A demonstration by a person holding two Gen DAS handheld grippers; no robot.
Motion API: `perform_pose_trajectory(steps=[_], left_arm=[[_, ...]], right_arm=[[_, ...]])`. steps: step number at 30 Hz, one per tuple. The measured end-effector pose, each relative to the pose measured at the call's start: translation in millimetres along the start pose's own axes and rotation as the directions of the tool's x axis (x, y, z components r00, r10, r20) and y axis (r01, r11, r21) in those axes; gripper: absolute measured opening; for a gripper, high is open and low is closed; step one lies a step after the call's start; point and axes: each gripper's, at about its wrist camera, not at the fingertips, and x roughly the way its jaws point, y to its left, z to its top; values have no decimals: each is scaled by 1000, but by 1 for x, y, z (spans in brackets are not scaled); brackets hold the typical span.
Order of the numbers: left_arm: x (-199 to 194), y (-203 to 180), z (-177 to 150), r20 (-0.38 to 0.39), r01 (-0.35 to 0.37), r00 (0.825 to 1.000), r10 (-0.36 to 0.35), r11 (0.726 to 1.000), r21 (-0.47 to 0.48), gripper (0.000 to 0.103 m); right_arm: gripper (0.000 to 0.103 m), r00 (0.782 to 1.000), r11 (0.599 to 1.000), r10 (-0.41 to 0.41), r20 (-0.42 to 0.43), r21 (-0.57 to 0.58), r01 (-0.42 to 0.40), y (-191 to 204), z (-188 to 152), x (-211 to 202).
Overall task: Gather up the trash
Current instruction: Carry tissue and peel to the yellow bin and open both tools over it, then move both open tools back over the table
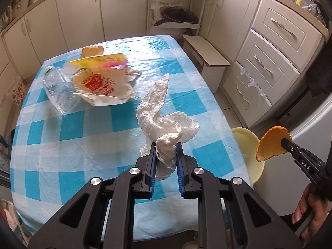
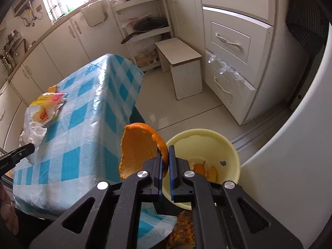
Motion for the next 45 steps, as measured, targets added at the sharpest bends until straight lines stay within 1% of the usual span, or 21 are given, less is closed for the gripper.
perform_pose_trajectory(steps=[1, 4, 6, 8, 10, 13, 16, 17, 19, 22, 23, 25, 27, 30, 32, 34, 36, 38, 41, 42, 45], left_arm=[[1, -8, -1, -3, 14, 1000, -14, 1000, 10, 16], [5, -33, -4, -11, 73, 997, -72, 997, 38, 16], [7, -49, -5, -10, 95, 995, -95, 994, 55, 16], [10, -63, -6, -18, 126, 992, -125, 990, 58, 16], [15, -79, -8, -25, 148, 989, -146, 987, 65, 16], [25, -106, -12, -44, 172, 985, -169, 982, 84, 16], [36, -129, -16, -66, 192, 980, -187, 977, 88, 16], [40, -137, -17, -72, 199, 979, -193, 976, 92, 16], [47, -155, -18, -81, 207, 977, -199, 973, 104, 16], [56, -180, -19, -90, 209, 976, -198, 969, 134, 16], [58, -189, -19, -90, 208, 976, -196, 967, 147, 19], [63, -201, -20, -98, 215, 975, -201, 963, 164, 30], [64, -211, -21, -91, 209, 977, -195, 961, 181, 52], [61, -219, -21, -74, 204, 978, -193, 957, 206, 62], [57, -221, -21, -62, 192, 981, -183, 956, 220, 67], [49, -217, -19, -39, 170, 985, -166, 957, 234, 73], [40, -208, -16, -17, 142, 990, -143, 958, 248, 81], [29, -194, -13, 8, 101, 994, -107, 961, 258, 85], [11, -164, -8, 31, 36, 998, -47, 959, 283, 87], [4, -148, -6, 43, 8, 999, -22, 957, 289, 89], [-14, -100, -4, 92, -90, 994, 67, 955, 282, 92]], right_arm=[[11, 1000, 1000, -13, -6, 14, 13, -6, 0, 1], [23, 1000, 997, -22, -17, 67, 23, -21, 0, 2], [28, 1000, 993, -3, -1, 121, 3, -32, 2, -2], [40, 999, 985, 18, 44, 170, -25, -39, 4, -12], [42, 992, 975, 43, 119, 210, -67, -46, 8, -27], [43, 986, 971, 48, 158, 225, -83, -50, 12, -38], [43, 977, 953, 81, 195, 273, -134, -59, 14, -42], [46, 971, 946, 87, 221, 286, -150, -63, 14, -46], [51, 960, 938, 79, 269, 307, -163, -69, 15, -55], [53, 945, 925, 64, 320, 336, -176, -76, 15, -65], [54, 942, 921, 62, 331, 343, -182, -77, 16, -67], [55, 934, 913, 60, 352, 359, -194, -80, 17, -70], [57, 926, 910, 51, 373, 365, -197, -80, 19, -75], [59, 915, 910, 43, 401, 363, -202, -79, 22, -81], [65, 910, 911, 38, 412, 360, -201, -76, 23, -83], [67, 909, 906, 44, 413, 367, -210, -75, 24, -84], [70, 912, 901, 49, 408, 376, -217, -72, 26, -81], [73, 916, 897, 58, 396, 383, -222, -65, 28, -78], [77, 923, 899, 85, 374, 371, -234, -49, 29, -73], [78, 925, 903, 97, 367, 360, -237, -43, 30, -72], [83, 932, 915, 134, 337, 319, -246, -18, 31, -66]])
